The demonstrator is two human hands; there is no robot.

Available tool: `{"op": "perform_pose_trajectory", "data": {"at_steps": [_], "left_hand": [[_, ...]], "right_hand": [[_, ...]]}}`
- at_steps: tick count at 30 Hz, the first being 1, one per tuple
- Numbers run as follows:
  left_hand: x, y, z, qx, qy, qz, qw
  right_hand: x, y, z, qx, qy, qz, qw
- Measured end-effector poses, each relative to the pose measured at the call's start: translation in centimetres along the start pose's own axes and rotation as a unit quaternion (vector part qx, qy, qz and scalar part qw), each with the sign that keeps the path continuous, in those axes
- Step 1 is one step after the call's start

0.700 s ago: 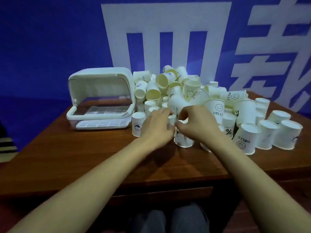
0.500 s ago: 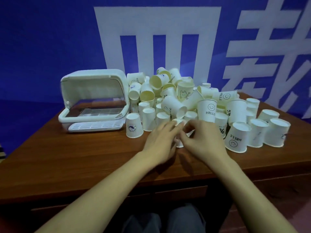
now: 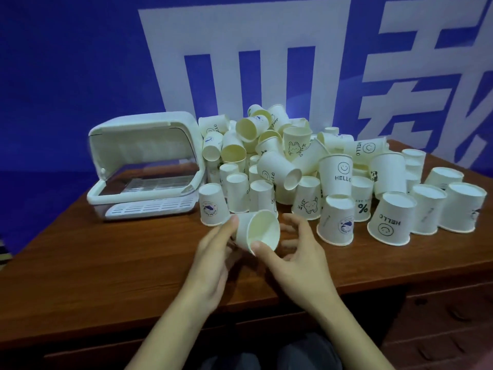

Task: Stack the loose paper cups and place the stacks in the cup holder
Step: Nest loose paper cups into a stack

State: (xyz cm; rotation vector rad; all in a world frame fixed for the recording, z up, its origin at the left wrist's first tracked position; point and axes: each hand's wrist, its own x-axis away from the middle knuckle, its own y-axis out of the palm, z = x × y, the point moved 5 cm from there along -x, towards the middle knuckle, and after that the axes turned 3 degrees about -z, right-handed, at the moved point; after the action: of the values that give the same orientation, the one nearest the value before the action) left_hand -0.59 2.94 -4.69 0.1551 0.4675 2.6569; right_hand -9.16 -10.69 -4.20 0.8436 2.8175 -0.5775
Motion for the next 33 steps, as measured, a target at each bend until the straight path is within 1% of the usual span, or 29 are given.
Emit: {"op": "perform_pose_trajectory", "data": {"at_steps": [1, 2, 4, 5, 6, 7, 8, 9, 10, 11, 12, 14, 16, 17, 19, 21, 25, 26, 30, 33], "left_hand": [[0.3, 0.3, -0.4, 0.007, -0.027, -0.013, 1.000], [0.5, 0.2, -0.8, 0.016, -0.049, -0.006, 0.999], [-1.2, -0.4, -1.4, 0.086, -0.095, 0.032, 0.991], [-2.1, -0.4, -1.3, 0.117, -0.111, 0.036, 0.986], [-3.0, -0.4, -0.9, 0.113, -0.116, 0.035, 0.986], [-3.6, -0.5, -0.6, 0.083, -0.120, 0.037, 0.989], [-3.9, -0.8, -0.6, 0.037, -0.123, 0.040, 0.991], [-3.6, -1.1, -0.7, -0.021, -0.127, 0.027, 0.991], [-3.3, -1.3, -0.5, -0.090, -0.119, 0.015, 0.989], [-3.2, -1.7, -0.1, -0.165, -0.096, 0.015, 0.981], [-3.2, -2.4, 0.4, -0.240, -0.050, 0.034, 0.969], [-4.7, -4.1, 2.2, -0.357, 0.070, 0.124, 0.923], [-5.6, -5.1, 4.1, -0.385, 0.170, 0.208, 0.883], [-5.8, -5.3, 4.5, -0.385, 0.209, 0.228, 0.870], [-5.9, -5.6, 4.5, -0.384, 0.250, 0.239, 0.856], [-6.4, -5.8, 3.6, -0.401, 0.256, 0.234, 0.848], [-7.2, -5.9, 2.2, -0.445, 0.253, 0.212, 0.833], [-7.5, -6.0, 2.1, -0.450, 0.243, 0.208, 0.834], [-9.1, -6.9, 1.6, -0.429, 0.168, 0.191, 0.867], [-9.8, -6.6, 1.7, -0.425, 0.151, 0.180, 0.874]], "right_hand": [[-0.2, 0.8, 0.2, -0.033, -0.008, -0.010, 0.999], [-0.3, 1.3, 0.3, -0.059, -0.025, -0.009, 0.998], [-0.7, 2.0, 0.4, -0.154, -0.055, -0.025, 0.986], [-0.9, 2.4, 0.7, -0.193, -0.061, -0.058, 0.978], [-1.0, 2.7, 0.6, -0.202, -0.073, -0.099, 0.972], [-1.1, 3.0, 0.4, -0.166, -0.092, -0.120, 0.974], [-1.5, 3.1, 0.2, -0.117, -0.111, -0.122, 0.979], [-2.2, 3.0, 0.4, -0.071, -0.119, -0.097, 0.986], [-2.9, 2.7, 0.5, -0.049, -0.110, -0.060, 0.991], [-3.4, 2.2, 0.6, -0.047, -0.099, -0.026, 0.994], [-3.8, 1.9, 0.8, -0.044, -0.090, -0.009, 0.995], [-4.4, 1.7, 1.5, -0.018, -0.086, -0.008, 0.996], [-4.6, 2.1, 2.2, 0.019, -0.075, -0.043, 0.996], [-4.6, 2.5, 2.4, 0.040, -0.072, -0.063, 0.995], [-4.7, 3.1, 2.7, 0.065, -0.078, -0.078, 0.992], [-4.8, 3.3, 2.9, 0.064, -0.083, -0.077, 0.991], [-4.8, 3.1, 3.5, 0.054, -0.074, -0.064, 0.994], [-4.8, 3.0, 3.7, 0.052, -0.071, -0.059, 0.994], [-4.8, 3.0, 3.7, 0.046, -0.065, -0.052, 0.995], [-4.7, 3.1, 3.6, 0.048, -0.059, -0.051, 0.996]]}}
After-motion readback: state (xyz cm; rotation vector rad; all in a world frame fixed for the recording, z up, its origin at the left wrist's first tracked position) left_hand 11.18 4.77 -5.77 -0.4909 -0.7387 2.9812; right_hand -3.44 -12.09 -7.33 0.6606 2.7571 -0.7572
